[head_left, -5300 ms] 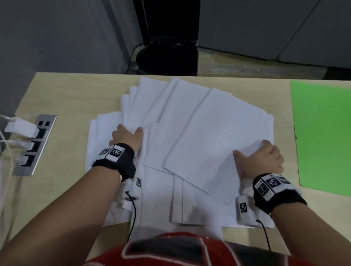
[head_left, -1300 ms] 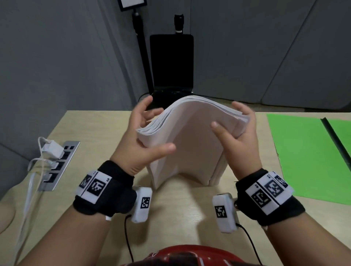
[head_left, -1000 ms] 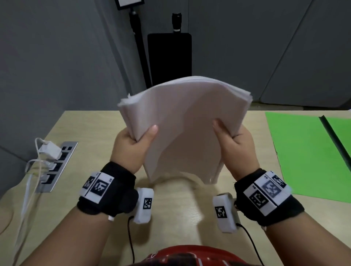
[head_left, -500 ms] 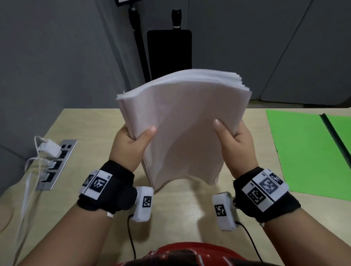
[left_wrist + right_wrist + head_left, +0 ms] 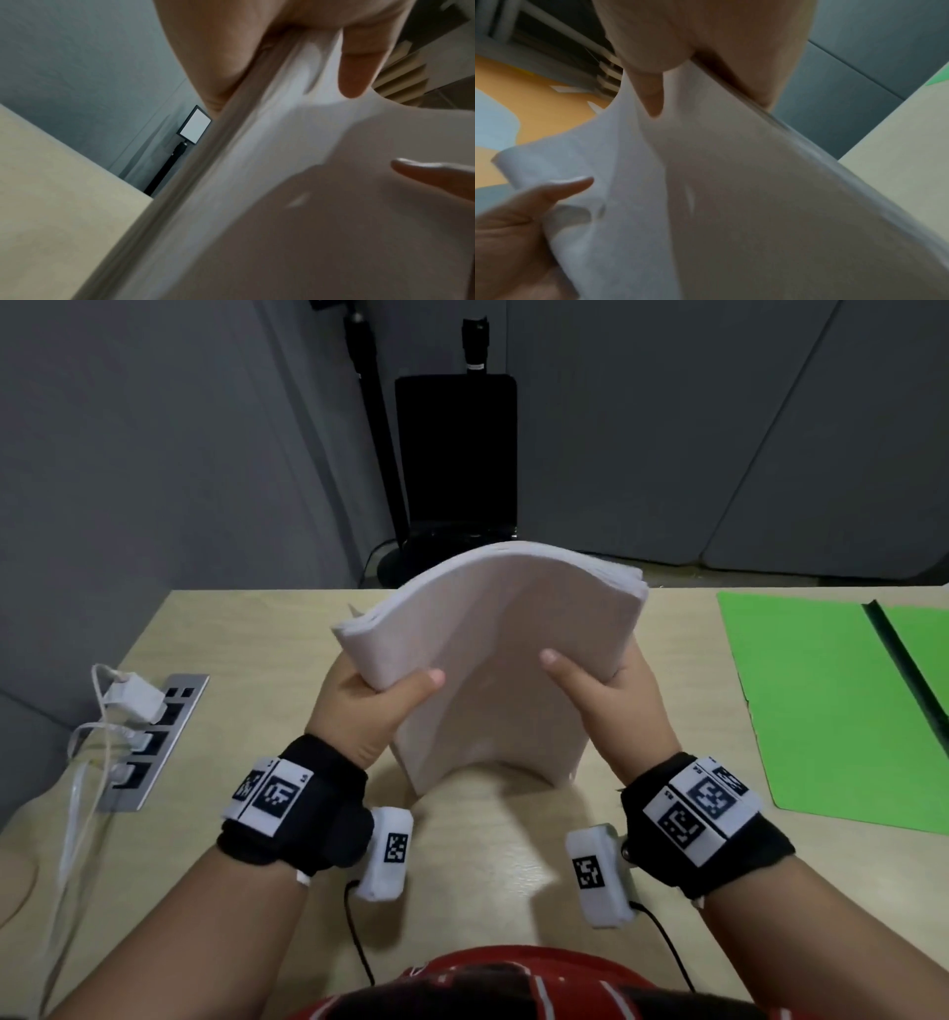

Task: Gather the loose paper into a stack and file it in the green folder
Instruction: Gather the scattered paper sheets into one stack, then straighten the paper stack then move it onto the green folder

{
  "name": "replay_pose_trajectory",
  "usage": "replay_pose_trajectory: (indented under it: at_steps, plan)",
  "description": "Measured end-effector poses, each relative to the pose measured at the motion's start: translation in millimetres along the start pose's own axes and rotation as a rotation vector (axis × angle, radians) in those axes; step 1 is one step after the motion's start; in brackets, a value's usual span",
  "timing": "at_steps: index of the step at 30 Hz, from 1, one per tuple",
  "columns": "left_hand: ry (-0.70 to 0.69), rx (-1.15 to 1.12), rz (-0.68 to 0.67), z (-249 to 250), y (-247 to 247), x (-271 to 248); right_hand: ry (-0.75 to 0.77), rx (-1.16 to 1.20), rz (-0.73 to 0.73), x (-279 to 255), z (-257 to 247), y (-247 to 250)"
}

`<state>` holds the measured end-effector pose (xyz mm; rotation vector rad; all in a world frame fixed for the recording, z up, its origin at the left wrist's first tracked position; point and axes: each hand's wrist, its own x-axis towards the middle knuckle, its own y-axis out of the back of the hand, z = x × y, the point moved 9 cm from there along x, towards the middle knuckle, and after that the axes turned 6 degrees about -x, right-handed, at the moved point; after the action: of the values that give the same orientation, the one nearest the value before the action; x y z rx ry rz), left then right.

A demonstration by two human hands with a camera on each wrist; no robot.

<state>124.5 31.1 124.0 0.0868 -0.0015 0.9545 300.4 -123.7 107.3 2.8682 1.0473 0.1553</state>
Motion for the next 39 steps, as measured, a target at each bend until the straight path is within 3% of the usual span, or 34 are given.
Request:
replay_pose_trajectory:
  at_steps: [4, 9, 13, 16, 19, 21, 24, 26, 29, 31, 34, 39]
  plan:
    - [0.099, 0.281, -0.009, -17.1, -7.5, -0.6, -0.095, -0.245, -0.046, 1.8, 11.9, -7.1]
    - [-0.018, 0.168, 0.12, 0.2, 8.3, -3.3, 0.004, -0.095, 0.083, -1.6, -5.3, 7.2]
    - [0.208, 0.266, -0.05, -39.1, -8.4, -5.9, -0.224, -0.353, -0.116, -2.2, 36.5, -6.7]
    - [0.242, 0.414, 0.016, -52.2, 2.5, -0.6, -0.268, -0.441, -0.179, -3.1, 52.8, -4.9]
    - [0.124, 0.435, 0.125, -33.0, 16.6, 8.9, -0.231, -0.401, -0.095, 2.7, 47.3, 6.9]
    - [-0.002, 0.497, 0.128, -10.1, 18.5, 12.7, -0.185, -0.379, 0.021, 6.6, 37.7, 18.0]
    - [-0.214, 0.658, 0.021, 21.8, 8.0, 13.9, 0.041, -0.502, 0.203, 10.1, 5.4, 33.0]
    - [-0.321, 0.855, -0.065, 31.7, -5.6, 13.9, 0.169, -0.621, 0.24, 10.1, -13.7, 30.8]
    - [-0.395, 1.035, -0.178, 28.6, -24.7, 11.0, 0.148, -0.647, 0.089, 13.2, -10.7, 12.6]
    - [-0.402, 0.983, -0.188, 23.9, -26.0, 9.7, 0.066, -0.464, -0.055, 11.5, 3.4, -0.5]
    - [-0.409, 0.889, -0.061, 20.7, -10.4, 12.8, 0.028, -0.305, -0.159, 6.1, 15.8, -10.7]
    - [-0.302, 0.789, 0.372, 7.6, 52.5, 18.0, -0.008, -0.048, -0.069, 5.8, 24.6, 4.0]
